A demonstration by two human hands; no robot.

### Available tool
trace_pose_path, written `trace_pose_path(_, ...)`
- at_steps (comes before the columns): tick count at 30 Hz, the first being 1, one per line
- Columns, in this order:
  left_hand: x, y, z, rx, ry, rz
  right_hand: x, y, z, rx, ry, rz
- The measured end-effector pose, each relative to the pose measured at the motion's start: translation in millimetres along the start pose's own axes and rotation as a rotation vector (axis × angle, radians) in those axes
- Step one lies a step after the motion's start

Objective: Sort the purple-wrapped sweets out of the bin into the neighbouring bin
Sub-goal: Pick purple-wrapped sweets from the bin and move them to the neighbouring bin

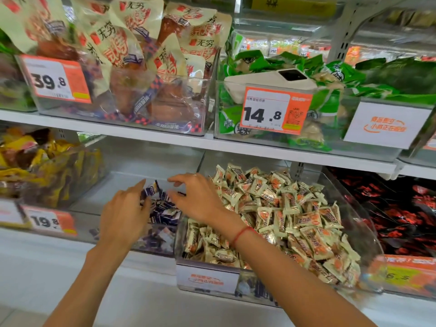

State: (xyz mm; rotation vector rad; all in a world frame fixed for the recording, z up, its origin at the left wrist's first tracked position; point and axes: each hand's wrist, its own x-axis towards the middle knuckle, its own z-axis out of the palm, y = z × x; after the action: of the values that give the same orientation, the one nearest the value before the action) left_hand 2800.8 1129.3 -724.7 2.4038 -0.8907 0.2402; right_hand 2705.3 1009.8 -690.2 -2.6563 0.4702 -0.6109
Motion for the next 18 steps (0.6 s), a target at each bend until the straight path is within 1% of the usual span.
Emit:
trace_pose_path(1,0.2,-1.6,0.6,0.003,-0.012,0.014,-3.3,1.3,-3.7,0.011,0.013,-0.010)
trace_pose_path(3,-0.1,-2.7,0.0,-0.010,-0.026,0.054,-18.4,10.8,-15.1,-0.002,0.120,-0.054)
trace_pose_path(5,-2.1,5.4,-5.0,-0.063,0.023,0.097,-39.2,32.2,-29.4,-0.082,0.268,-0.068)
trace_pose_path(6,-4.7,14.7,-9.2,-0.105,0.071,0.124,-48.3,47.7,-36.5,-0.160,0.302,-0.058)
trace_pose_path(7,-8.5,26.2,-13.4,-0.145,0.120,0.166,-57.6,66.2,-42.2,-0.261,0.278,-0.031)
trace_pose_path(9,-18.7,53.7,-18.0,-0.208,0.170,0.308,-75.8,99.5,-50.3,-0.497,0.109,0.066)
trace_pose_path(11,-28.5,79.8,-13.3,-0.247,0.122,0.465,-92.8,123.4,-55.6,-0.662,-0.078,0.093)
trace_pose_path(13,-31.6,98.5,-0.7,-0.249,0.038,0.554,-104.2,133.3,-62.9,-0.694,-0.229,0.077)
trace_pose_path(14,-29.4,104.8,6.6,-0.237,0.019,0.579,-108.4,133.8,-67.1,-0.657,-0.290,0.072)
trace_pose_path(16,-18.9,113.7,22.0,-0.182,-0.030,0.600,-118.1,132.9,-74.9,-0.592,-0.335,0.040)
trace_pose_path(18,-4.8,119.1,38.1,-0.110,-0.128,0.616,-129.7,131.0,-79.3,-0.578,-0.353,-0.012)
